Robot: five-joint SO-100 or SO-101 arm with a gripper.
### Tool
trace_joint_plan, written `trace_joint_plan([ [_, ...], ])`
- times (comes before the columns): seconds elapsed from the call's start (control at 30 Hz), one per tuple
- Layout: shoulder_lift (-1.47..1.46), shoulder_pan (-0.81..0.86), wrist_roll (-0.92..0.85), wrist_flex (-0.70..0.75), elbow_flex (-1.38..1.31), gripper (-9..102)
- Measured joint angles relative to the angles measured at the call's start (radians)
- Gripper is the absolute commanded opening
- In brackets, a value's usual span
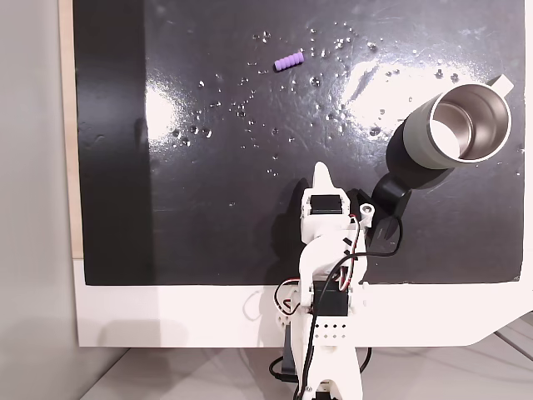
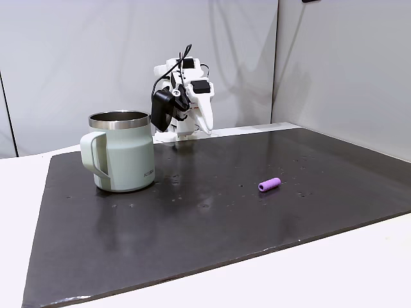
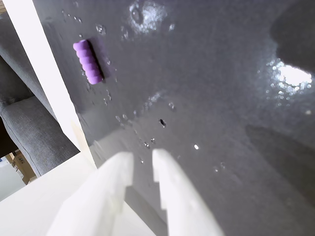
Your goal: Grasp a pengrip and put it in the cup.
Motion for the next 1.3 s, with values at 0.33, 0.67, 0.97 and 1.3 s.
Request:
trace_joint_plan([
  [0.33,0.0,-0.014,-0.02,0.0,0.0,0],
  [0.67,-0.106,-0.014,-0.038,0.009,-0.14,0],
  [0.97,-0.833,0.017,-0.035,0.052,-0.825,0],
  [1.3,-1.453,0.101,-0.035,0.31,-1.531,0],
])
